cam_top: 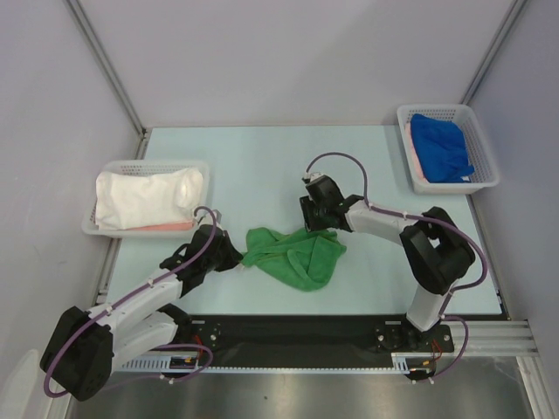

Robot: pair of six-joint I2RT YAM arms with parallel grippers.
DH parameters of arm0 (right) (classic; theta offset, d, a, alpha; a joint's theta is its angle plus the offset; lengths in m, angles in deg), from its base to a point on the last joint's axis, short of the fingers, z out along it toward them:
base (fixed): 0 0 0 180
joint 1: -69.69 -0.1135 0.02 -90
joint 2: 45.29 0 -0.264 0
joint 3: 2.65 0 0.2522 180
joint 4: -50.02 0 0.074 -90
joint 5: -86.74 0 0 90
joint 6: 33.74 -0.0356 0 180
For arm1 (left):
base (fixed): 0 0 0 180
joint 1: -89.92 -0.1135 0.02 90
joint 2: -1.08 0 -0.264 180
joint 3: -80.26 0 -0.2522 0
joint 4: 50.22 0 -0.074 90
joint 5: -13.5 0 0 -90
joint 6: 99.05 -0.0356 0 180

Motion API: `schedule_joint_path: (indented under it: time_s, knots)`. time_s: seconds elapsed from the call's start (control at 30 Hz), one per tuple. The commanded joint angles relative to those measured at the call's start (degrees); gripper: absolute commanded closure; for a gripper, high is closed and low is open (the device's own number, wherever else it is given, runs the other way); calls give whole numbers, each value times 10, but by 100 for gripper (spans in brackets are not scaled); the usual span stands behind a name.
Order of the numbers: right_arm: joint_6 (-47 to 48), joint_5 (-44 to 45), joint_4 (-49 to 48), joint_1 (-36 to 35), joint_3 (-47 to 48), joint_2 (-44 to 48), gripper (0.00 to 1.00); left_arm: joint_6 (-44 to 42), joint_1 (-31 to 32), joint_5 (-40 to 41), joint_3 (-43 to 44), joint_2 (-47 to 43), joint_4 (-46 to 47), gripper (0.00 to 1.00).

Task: Fold and stack the towels
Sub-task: Flatten out the crumpled towel

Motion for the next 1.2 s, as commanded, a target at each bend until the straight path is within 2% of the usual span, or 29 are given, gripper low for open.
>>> schedule_joint_path:
  time_s: [0.0,0.43,0.63,0.73,0.83,0.87,0.97,1.17]
  knots:
    - [35,-29,-3,-5,24,-7,53,1,-4,-7,15,-2,13,100]
    - [41,-4,-6,-31,22,-30,52,-1,-4,-9,14,5,20,100]
    - [40,-2,6,-31,34,-57,56,-1,-4,-10,14,8,24,100]
    - [37,0,7,-31,36,-56,63,0,-4,-10,17,9,24,100]
    - [35,0,13,-28,41,-48,77,-2,-4,-9,28,8,18,100]
    - [34,-4,14,-23,43,-44,87,-5,-4,-7,31,9,15,100]
    - [29,-15,18,-13,50,-26,100,-9,-4,-5,51,12,9,100]
    - [15,-15,30,14,56,46,100,-26,-4,-5,117,27,-13,100]
